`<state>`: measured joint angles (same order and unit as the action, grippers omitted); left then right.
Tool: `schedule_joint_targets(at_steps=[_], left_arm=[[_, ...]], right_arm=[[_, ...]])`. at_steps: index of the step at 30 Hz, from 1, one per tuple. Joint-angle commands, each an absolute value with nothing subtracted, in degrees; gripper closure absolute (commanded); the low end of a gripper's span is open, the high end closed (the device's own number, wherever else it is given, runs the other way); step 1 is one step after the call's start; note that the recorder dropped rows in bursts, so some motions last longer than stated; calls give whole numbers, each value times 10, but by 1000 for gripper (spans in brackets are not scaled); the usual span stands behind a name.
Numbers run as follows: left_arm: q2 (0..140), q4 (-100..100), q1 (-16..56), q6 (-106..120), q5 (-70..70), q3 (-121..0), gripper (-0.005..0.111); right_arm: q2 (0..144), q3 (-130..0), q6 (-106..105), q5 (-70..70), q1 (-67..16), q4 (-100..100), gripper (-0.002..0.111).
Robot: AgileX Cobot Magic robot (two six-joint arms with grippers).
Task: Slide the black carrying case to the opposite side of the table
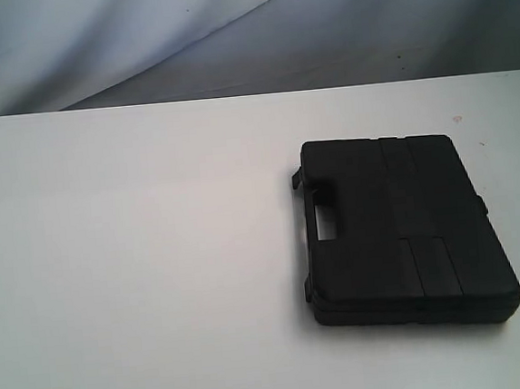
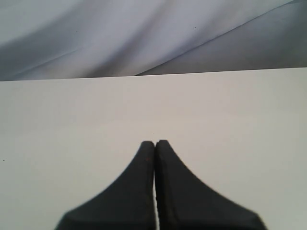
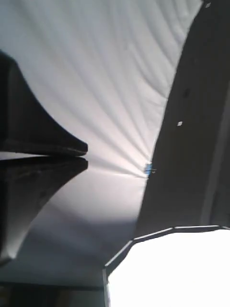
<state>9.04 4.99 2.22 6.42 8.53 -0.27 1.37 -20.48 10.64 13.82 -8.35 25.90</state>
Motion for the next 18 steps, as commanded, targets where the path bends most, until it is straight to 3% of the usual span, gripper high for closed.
schedule_joint_targets(at_steps=[1,18], left_arm=[[87,50,21,63,77,0,107],[87,50,21,63,77,0,107]], right_arm=[[65,-243,113,-14,-80,275,108],[307,-478,16,-528,-80,39,108]])
